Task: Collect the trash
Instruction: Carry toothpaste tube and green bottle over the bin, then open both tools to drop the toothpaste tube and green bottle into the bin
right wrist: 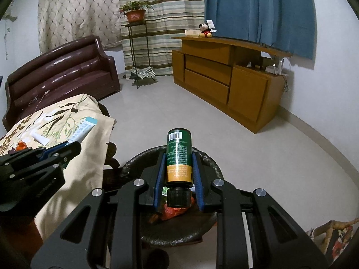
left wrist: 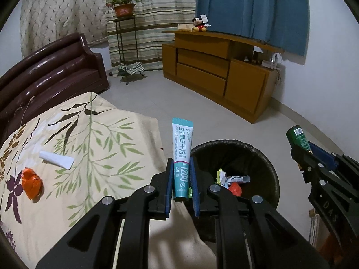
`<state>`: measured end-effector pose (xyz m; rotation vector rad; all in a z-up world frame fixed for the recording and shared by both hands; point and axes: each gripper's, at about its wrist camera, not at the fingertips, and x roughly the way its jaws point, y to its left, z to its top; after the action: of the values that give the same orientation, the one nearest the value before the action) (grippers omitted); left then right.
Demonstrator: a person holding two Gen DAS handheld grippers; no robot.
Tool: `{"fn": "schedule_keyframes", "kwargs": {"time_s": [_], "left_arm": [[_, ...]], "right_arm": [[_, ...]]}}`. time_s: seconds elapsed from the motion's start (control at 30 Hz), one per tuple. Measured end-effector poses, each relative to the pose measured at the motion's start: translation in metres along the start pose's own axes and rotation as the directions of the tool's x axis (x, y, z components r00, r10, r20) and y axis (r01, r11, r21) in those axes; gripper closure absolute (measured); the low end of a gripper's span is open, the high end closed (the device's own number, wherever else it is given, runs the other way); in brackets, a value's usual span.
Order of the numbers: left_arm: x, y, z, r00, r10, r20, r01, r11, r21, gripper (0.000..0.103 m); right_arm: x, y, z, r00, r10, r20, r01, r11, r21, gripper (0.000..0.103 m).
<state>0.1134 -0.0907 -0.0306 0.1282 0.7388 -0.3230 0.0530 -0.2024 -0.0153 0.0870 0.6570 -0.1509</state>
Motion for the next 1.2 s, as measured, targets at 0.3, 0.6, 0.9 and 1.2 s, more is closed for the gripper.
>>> {"fn": "schedule_keyframes", "kwargs": {"time_s": [0.3,0.6,0.9,1.2], "left_arm": [[0.021,-0.005,0.002,0.999,0.018,-0.04,-0.018,1.0,0.016,0.088],[0.03,-0.01,0.007,0.998,0.029,-0.048,-0.028,0.999,0.022,0.088],[0.031,-0.012,0.011,0.998,0.027,-0.05,-0.026,0.999,0.022,0.074],[0.033,-0.009,0.015,0.999,0.027,-0.041,-0.026,1.0,0.013,0.055]], "right_arm": [[0.014,-0.004,0.001,1.0,0.005,-0.013,-0.005,1.0,0.015,0.08],[0.029,-0.01,0.006,1.0,0.008,-0.026,-0.007,1.0,0.029,0.08],[0.034,-0.011,0.006,1.0,0.008,-0.03,-0.007,0.999,0.036,0.076],[0.035,-0.011,0.006,1.0,0.006,-0.025,-0.005,0.998,0.056,0.069]]}}
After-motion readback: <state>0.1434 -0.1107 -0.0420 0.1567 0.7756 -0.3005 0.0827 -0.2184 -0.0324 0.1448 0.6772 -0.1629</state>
